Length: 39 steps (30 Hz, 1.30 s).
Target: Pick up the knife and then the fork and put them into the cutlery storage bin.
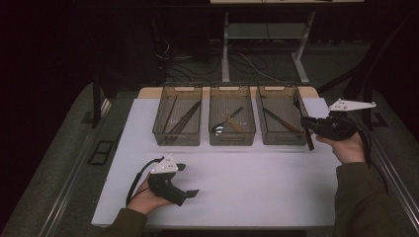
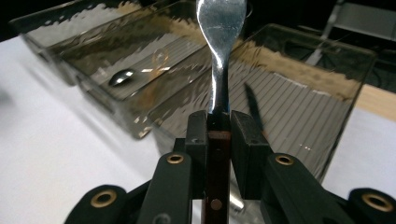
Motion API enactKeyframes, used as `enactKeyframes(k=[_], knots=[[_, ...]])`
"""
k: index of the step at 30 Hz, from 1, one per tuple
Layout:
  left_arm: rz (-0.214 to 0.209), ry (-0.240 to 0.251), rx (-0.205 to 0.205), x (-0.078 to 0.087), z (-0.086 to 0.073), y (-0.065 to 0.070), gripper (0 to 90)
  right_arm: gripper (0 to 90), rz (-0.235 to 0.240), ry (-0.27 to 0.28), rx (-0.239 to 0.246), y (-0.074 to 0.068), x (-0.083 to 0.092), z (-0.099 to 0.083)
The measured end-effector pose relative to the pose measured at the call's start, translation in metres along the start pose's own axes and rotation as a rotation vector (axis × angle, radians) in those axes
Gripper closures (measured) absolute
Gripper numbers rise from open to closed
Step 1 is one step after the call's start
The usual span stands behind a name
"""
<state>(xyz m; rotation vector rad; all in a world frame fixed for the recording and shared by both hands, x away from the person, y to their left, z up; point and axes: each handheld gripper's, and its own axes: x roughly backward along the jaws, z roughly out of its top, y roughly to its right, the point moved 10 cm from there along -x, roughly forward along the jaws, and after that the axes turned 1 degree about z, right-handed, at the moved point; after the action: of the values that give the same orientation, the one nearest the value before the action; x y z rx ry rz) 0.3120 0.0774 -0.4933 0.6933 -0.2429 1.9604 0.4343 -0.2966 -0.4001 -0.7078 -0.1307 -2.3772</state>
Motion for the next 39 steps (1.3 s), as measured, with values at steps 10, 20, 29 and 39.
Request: enactKeyframes(k=[10, 20, 29, 39], knots=[[0.022, -0.005, -0.009, 0.003, -0.001, -0.005, 0.0, 77.5, -0.068, 0.026, -0.012, 0.015, -0.006, 0.033], [0.019, -0.002, -0.007, 0.003, -0.001, -0.004, 0.0, 77.5, -0.106, 0.005, -0.025, 0.026, -0.025, 0.05], [0.015, 0.005, -0.006, 0.004, 0.0, -0.003, 0.0, 77.5, -0.141, -0.026, -0.077, 0.045, -0.046, 0.046], [0.013, 0.012, -0.002, 0.005, 0.001, -0.002, 0.0, 77.5, -0.147, -0.106, -0.102, 0.053, -0.071, 0.025]])
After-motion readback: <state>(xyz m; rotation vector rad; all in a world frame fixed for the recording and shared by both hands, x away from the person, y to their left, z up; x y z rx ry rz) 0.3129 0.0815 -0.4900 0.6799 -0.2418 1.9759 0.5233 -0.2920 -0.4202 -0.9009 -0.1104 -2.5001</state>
